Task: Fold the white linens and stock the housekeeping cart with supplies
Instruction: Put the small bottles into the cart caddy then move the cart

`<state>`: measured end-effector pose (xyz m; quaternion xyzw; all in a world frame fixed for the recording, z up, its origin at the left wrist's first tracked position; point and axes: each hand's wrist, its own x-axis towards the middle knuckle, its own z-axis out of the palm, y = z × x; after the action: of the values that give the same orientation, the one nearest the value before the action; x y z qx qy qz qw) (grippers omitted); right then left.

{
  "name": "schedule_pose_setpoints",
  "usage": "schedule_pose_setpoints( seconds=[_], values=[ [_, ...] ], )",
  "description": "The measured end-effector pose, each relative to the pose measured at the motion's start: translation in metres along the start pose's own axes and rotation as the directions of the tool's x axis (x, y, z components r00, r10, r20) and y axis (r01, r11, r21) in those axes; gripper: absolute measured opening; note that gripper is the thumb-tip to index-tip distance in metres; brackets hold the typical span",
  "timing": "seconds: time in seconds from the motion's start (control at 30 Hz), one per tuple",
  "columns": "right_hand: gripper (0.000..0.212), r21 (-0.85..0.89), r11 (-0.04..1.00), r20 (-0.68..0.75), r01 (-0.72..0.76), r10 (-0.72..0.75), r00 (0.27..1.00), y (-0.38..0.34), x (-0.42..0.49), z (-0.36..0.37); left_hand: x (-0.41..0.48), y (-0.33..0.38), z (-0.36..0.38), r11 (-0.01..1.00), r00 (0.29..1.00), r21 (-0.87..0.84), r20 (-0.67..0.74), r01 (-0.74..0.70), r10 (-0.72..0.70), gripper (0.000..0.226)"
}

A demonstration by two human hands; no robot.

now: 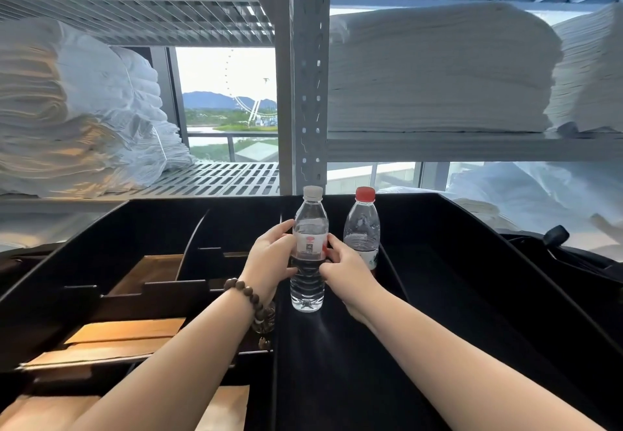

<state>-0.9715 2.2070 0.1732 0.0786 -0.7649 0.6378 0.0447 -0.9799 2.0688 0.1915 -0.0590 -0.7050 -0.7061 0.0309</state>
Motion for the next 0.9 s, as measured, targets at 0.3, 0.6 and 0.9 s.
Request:
schedule_pose_setpoints(
  seconds=[0.3, 0.6, 0.9],
  values=[
    [0.078, 0.038, 0.995, 0.077, -0.093, 0.09, 0.993, 0.004, 0.009, -0.007, 0.006, 0.004, -0.004, 0.996, 0.998, -0.071, 0.023, 0.054, -0.052, 0.045],
    [0.081, -0.015, 0.994, 0.105, -0.107, 0.108, 0.989, 0.002, 0.002, -0.013, 0.0, -0.001, -0.001, 1.0, 1.0, 0.021, 0.019, -0.019, 0.018, 0.025],
    [0.065, -0.136, 0.991, 0.014, 0.007, -0.005, 1.0, -0.012, -0.025, -0.018, -0.03, 0.003, 0.002, 0.945, 0.984, 0.282, -0.028, -0.164, 0.179, 0.021]
  ],
)
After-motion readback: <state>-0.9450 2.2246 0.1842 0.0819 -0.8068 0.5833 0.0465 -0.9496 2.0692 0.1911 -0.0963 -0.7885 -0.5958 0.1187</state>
